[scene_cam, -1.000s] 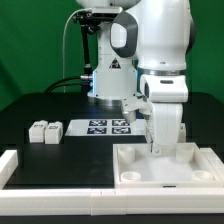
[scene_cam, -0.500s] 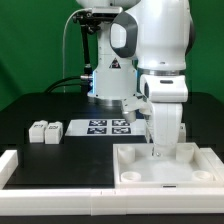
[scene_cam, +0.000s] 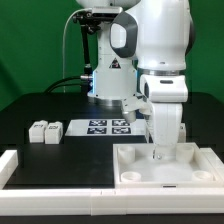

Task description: Assemble one leg

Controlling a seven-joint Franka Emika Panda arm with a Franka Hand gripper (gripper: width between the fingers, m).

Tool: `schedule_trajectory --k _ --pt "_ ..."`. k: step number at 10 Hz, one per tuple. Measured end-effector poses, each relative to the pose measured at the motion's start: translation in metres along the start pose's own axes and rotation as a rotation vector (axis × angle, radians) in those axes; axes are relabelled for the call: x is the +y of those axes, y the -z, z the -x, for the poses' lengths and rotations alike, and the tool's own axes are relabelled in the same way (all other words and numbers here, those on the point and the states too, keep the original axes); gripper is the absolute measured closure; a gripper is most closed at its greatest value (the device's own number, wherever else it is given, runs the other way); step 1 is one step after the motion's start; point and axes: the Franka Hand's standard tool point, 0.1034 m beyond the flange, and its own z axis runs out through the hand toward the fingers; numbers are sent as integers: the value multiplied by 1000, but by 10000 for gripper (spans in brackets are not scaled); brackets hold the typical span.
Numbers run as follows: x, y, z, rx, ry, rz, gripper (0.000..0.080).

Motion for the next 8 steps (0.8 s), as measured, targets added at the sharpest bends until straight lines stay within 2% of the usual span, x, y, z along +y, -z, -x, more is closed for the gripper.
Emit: schedule_trajectory --k 3,5,6,8 --pt "-1 1 0 0 -5 0 151" --pt "-15 16 -2 1 -116 11 151" --pt "-20 27 -10 -1 -164 22 151" --pt "-24 39 -19 0 -203 37 151"
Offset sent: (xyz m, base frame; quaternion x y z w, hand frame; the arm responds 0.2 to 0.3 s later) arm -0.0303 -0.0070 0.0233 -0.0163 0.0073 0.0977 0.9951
